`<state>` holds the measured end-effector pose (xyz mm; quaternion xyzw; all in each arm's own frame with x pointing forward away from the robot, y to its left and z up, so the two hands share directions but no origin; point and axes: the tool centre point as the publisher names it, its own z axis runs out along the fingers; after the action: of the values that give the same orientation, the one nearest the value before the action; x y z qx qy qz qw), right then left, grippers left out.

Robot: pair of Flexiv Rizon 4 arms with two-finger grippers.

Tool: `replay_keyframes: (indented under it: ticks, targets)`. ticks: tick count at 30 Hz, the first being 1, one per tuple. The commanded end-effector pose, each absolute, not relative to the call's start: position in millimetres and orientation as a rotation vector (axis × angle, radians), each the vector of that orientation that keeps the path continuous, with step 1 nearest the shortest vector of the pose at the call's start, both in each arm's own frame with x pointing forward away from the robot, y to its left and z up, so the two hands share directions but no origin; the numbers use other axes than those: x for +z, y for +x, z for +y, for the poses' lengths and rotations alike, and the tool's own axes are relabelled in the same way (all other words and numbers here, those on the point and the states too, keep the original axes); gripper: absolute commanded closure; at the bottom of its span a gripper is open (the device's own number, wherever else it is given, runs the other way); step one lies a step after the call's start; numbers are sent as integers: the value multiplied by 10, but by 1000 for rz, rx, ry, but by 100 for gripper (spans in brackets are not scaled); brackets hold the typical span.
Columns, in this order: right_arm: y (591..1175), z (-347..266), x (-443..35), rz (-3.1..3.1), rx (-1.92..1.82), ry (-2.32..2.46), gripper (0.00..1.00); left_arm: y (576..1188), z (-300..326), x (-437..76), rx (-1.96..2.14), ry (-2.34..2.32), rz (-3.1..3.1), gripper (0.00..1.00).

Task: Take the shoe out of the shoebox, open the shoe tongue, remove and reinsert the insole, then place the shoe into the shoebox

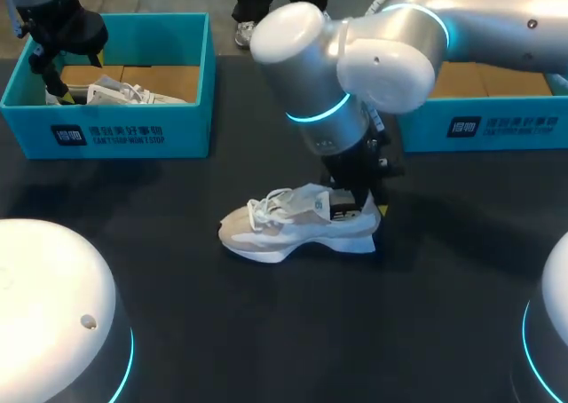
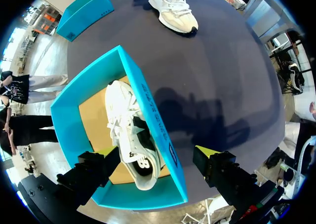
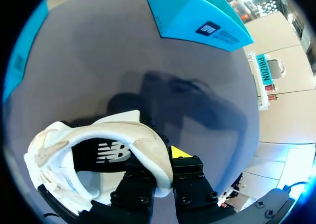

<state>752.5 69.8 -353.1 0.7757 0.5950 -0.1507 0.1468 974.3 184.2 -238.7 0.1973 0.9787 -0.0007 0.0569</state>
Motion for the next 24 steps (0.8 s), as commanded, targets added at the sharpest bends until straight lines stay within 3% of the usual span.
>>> replay_keyframes:
  ticks: [1,7,11,12,24]
  targets:
    - [7546,689,-3624,1727,-435,2238,100,9727,1845,-2389,0,598,2965,0]
    - [7548,691,-3637,1743,-430,2237,100,9727,1845,-2389,0,598,2965,0]
    - [7544,665,-3589,1746,-428,2241,39,9727,1845,-2389,0,598,2965,0]
    - [7536,660,-3566,1745,-427,2244,0,9727,1845,-2389,0,598,2965,0]
    - [7525,713,-3165,1854,-393,2207,0,9727,1845,-2389,0,598,2965,0]
